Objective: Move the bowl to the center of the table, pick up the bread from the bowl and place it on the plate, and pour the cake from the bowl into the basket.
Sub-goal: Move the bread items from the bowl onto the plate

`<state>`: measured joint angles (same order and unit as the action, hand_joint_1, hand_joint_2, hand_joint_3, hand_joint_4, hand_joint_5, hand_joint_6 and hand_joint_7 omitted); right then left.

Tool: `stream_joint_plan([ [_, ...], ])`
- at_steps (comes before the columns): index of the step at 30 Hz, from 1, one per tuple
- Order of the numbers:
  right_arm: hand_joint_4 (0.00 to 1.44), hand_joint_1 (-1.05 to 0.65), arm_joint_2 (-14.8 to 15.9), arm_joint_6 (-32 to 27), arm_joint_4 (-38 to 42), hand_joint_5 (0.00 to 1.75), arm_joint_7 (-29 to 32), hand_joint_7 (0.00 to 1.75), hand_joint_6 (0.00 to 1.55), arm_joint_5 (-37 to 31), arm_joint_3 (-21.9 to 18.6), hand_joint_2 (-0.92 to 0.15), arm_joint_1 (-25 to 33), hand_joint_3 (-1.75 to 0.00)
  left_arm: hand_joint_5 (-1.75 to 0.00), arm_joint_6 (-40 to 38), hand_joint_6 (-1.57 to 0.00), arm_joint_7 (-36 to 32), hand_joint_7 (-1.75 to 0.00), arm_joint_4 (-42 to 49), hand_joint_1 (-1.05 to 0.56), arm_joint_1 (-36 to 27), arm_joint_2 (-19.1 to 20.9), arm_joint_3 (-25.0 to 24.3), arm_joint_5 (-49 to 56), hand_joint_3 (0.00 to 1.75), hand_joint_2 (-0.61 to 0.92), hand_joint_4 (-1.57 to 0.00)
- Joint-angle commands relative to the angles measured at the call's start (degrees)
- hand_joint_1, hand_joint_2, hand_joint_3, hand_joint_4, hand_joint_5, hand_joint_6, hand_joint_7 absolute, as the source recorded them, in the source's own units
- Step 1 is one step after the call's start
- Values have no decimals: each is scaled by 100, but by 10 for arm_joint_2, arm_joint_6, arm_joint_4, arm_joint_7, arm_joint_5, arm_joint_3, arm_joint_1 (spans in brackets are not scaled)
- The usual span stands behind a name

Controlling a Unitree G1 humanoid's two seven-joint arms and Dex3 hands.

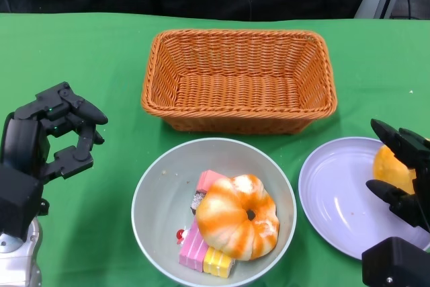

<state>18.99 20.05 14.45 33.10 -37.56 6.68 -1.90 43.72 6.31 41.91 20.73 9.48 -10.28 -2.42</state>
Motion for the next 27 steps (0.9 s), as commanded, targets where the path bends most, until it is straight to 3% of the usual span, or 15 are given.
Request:
stream_joint_plan([
  [1, 59, -34, 8, 12, 7, 4, 9, 2, 60, 6, -10, -79, -2, 0, -150, 6, -84, 0, -132, 2, 1, -3, 13, -4, -3, 104, 59, -81],
  [8, 64, -37, -1, 33, -42, 6, -13, 2, 62, 14, -4, -81, 10, -1, -150, 6, -84, 0, -132, 5, 0, -2, 14, -4, -3, 105, 58, -81],
  [14, 71, -37, -11, 25, -108, 8, -69, 2, 64, 22, 7, -81, 19, 0, -150, 8, -83, -1, -132, 3, 0, -2, 11, -2, -2, 105, 58, -80],
  [27, 73, -40, -26, 21, -138, 6, -185, 1, 65, 43, 34, -81, -6, 0, -151, -1, -84, -7, -132, -14, 1, -10, 8, 1, 2, 104, 59, -80],
])
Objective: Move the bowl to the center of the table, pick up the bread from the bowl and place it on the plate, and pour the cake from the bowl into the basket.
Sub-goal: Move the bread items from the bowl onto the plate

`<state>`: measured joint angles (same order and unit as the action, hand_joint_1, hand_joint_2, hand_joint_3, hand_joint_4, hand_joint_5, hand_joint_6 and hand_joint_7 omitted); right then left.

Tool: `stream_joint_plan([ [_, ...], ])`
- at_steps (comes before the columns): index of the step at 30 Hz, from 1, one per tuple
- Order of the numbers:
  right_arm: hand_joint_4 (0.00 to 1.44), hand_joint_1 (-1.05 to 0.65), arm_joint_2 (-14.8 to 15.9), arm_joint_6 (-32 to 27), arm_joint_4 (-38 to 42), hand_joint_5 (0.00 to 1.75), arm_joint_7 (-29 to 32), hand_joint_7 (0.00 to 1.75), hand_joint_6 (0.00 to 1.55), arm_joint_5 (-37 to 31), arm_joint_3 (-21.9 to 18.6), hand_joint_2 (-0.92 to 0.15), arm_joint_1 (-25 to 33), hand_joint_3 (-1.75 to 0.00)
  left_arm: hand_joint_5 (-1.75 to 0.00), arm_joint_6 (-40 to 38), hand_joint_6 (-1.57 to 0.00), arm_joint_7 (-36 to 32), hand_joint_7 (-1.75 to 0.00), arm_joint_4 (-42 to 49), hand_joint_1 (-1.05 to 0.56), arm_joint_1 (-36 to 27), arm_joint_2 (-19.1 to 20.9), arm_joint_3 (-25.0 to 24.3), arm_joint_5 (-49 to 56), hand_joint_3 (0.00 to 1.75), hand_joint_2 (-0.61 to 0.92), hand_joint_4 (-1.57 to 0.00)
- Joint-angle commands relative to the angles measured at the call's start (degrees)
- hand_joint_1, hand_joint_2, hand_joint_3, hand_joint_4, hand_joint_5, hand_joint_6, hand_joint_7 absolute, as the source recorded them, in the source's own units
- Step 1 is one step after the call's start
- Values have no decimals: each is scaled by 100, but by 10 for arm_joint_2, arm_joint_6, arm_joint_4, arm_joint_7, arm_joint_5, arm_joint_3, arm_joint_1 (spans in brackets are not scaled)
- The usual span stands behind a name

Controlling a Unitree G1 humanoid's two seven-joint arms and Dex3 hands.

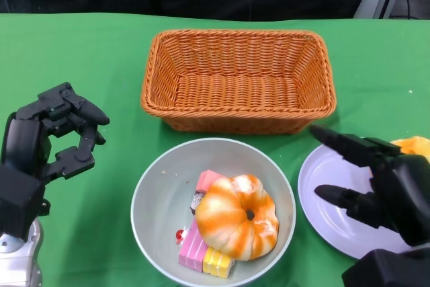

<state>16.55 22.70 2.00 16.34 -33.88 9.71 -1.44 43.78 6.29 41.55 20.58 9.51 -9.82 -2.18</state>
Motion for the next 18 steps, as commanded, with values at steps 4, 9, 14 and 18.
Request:
stream_joint_plan([
  [4, 73, -43, -3, -4, -10, 5, -36, 1, 65, -2, 16, -81, -23, 0, -150, 0, -84, -4, -130, -10, 2, -9, 8, -1, 0, 104, 59, -80],
  [9, 73, -46, -3, 5, 0, 4, -43, 0, 65, -12, 31, -81, -39, 0, -149, -2, -84, -9, -130, -10, 0, -9, 7, 0, 3, 102, 60, -81],
  [14, 75, -49, -7, 9, 17, 4, -47, 0, 65, -22, 51, -82, -59, 0, -148, -1, -84, -8, -130, -11, 1, -10, 6, 1, 3, 101, 60, -81],
  [18, 74, -52, -5, 3, 15, 3, -68, 0, 64, -24, 63, -84, -69, -1, -148, -4, -84, -10, -130, -17, 0, -13, 6, 2, 6, 102, 60, -81],
])
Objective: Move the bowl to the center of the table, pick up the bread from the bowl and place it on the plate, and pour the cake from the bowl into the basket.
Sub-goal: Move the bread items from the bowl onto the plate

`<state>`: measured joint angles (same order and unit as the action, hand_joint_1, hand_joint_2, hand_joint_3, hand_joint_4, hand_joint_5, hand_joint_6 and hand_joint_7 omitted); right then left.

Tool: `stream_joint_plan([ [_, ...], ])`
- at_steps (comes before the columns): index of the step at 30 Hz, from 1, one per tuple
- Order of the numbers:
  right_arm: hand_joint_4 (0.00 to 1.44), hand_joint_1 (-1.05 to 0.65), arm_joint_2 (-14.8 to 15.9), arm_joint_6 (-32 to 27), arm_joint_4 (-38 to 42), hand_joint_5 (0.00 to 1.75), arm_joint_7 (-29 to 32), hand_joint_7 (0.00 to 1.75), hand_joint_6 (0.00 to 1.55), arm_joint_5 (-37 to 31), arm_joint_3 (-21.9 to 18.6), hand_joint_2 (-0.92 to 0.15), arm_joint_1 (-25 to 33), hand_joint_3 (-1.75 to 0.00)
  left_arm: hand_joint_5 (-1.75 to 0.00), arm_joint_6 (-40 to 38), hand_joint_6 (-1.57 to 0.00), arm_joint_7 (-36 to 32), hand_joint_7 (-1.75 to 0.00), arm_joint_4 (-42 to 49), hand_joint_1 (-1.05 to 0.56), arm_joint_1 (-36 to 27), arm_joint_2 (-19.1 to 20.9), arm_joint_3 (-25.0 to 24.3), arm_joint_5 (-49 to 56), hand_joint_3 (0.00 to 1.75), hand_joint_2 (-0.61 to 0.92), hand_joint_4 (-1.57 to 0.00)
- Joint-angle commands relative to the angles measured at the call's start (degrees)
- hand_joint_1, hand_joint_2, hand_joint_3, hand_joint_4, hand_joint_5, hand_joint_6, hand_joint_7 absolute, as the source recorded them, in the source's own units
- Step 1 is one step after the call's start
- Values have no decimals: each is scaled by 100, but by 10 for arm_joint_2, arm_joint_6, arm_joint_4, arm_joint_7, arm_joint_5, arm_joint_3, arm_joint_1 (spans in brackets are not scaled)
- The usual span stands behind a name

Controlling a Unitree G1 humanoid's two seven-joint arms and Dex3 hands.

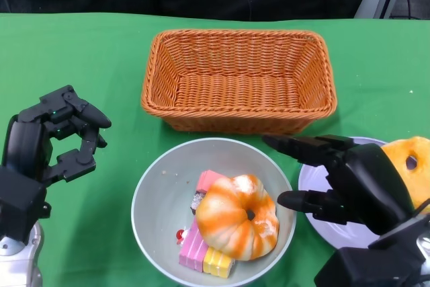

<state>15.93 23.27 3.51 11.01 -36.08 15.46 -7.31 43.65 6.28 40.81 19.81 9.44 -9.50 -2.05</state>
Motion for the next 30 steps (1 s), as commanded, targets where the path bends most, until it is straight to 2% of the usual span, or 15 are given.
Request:
stream_joint_plan([
  [1, 74, -53, 1, -3, 0, 3, -20, 0, 64, -1, 9, -84, -14, -1, -148, 0, -84, -9, -130, -10, 0, -6, 7, -1, 5, 102, 61, -81],
  [8, 74, -54, 1, -1, 5, 2, -48, 0, 62, 1, 25, -85, -30, 0, -149, 0, -83, -11, -129, -13, 0, -8, 6, 0, 11, 101, 61, -80],
  [16, 71, -53, 15, 6, 12, 0, -99, 0, 61, 0, 44, -85, -47, 0, -149, 3, -84, -12, -128, -14, 0, -8, 5, 0, 12, 99, 62, -80],
  [20, 67, -55, 16, -9, 8, 0, -128, 0, 59, -8, 55, -86, -56, -1, -150, 2, -83, -10, -130, -18, 0, -9, 3, 1, 9, 99, 62, -79],
  [30, 62, -58, 13, -11, 33, 0, -134, 0, 57, -28, 74, -88, -77, 0, -150, 0, -83, -17, -131, -28, 0, -14, 2, 3, 14, 102, 60, -80],
])
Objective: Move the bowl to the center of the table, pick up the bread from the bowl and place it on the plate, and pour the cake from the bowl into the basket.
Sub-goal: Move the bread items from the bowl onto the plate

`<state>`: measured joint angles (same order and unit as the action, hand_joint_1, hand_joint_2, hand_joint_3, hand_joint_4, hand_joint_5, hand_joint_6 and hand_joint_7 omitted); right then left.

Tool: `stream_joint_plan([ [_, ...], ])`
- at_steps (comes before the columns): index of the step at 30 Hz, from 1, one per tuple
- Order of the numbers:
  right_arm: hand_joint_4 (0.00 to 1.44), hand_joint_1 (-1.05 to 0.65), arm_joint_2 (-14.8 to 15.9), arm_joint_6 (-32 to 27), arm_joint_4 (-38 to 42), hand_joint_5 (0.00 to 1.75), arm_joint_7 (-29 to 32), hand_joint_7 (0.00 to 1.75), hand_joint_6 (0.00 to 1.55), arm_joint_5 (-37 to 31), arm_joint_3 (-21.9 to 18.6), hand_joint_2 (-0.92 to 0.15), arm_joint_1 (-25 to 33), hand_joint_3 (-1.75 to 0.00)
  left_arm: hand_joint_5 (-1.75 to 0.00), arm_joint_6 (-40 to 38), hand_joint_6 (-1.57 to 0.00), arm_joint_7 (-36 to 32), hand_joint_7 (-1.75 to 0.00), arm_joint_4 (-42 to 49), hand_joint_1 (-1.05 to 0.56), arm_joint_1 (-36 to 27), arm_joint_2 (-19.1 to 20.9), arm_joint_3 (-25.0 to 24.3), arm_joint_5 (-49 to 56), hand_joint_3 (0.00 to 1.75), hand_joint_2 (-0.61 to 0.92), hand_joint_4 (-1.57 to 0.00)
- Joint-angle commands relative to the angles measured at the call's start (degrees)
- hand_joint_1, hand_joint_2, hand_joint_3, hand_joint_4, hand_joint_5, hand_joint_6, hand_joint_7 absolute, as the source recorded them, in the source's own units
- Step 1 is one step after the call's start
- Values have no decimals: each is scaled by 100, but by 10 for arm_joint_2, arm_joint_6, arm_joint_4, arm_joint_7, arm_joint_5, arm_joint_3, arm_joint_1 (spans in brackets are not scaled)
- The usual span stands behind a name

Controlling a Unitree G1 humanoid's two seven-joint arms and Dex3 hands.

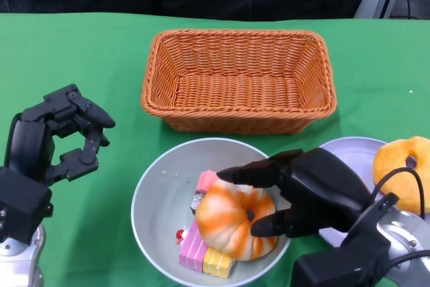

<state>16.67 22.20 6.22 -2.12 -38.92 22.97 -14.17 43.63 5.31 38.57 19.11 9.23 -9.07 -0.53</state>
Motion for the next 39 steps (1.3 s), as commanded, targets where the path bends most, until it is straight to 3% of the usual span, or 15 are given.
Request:
stream_joint_plan([
  [1, 62, -57, 6, 0, 6, 0, -3, 0, 57, 0, 0, -88, -9, 0, -151, 0, -83, -7, -131, -6, 0, -7, 4, -1, -1, 102, 60, -80],
  [17, 55, -67, 0, -22, 22, 0, 10, 0, 52, -90, 42, -89, -49, 0, -150, -3, -82, -10, -132, -14, 0, -10, 0, -2, -4, 101, 61, -80],
  [19, 66, -63, -3, -20, 30, 5, 19, 3, 59, -96, 47, -87, -59, 0, -150, 1, -82, -8, -132, -14, 1, -10, -1, -2, -5, 102, 61, -80],
  [25, 71, -62, -4, -18, 41, 5, 27, 2, 63, -102, 55, -87, -71, 0, -151, -4, -82, -11, -132, -18, 1, -11, -2, -1, -2, 103, 60, -79],
  [39, 67, -66, 0, -35, 39, 1, 18, 0, 62, -133, 73, -86, -88, 0, -151, -6, -82, -16, -132, -22, 1, -12, -4, 1, 3, 105, 59, -79],
])
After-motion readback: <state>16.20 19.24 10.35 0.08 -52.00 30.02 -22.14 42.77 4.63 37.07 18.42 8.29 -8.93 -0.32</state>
